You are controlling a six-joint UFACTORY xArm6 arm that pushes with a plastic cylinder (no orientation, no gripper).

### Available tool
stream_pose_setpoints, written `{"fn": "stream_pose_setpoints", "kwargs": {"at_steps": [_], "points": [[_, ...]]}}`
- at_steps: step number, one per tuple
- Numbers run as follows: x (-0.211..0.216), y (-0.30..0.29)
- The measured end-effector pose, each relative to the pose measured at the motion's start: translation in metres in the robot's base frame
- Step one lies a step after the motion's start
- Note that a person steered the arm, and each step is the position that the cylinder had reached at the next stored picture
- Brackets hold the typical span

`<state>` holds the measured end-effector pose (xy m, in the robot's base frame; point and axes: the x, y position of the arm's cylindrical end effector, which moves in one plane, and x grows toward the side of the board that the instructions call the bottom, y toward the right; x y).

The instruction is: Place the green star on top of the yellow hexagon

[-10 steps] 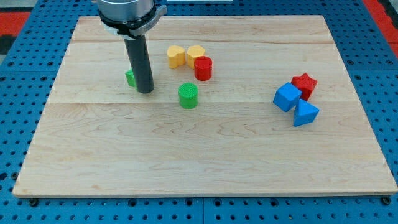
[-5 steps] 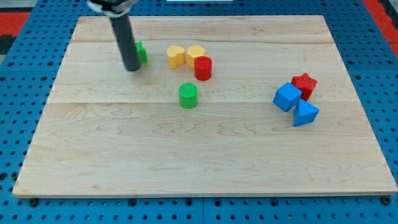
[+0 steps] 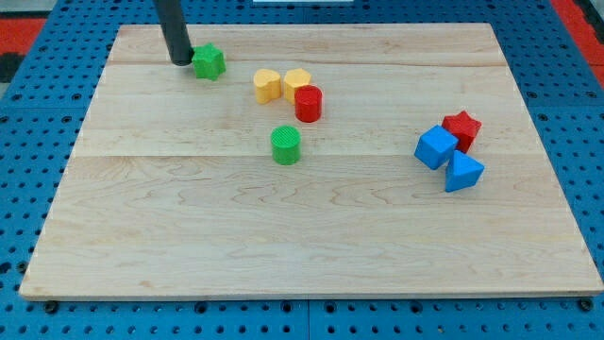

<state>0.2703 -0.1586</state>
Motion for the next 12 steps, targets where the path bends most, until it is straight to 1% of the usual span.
{"fn": "stream_pose_setpoints", "kwargs": {"at_steps": [1, 2, 3, 4, 5, 6, 7, 8, 9, 10, 11, 12], "points": [[0.009, -0.019], [0.009, 0.003], [0.01, 0.086], [0.003, 0.142], [0.015, 0.153], [0.015, 0.205], [-0.014, 0.237], [-0.028, 0.177], [0.008, 0.21], [0.02, 0.182], [0.02, 0.142], [-0.005, 0.166]]}}
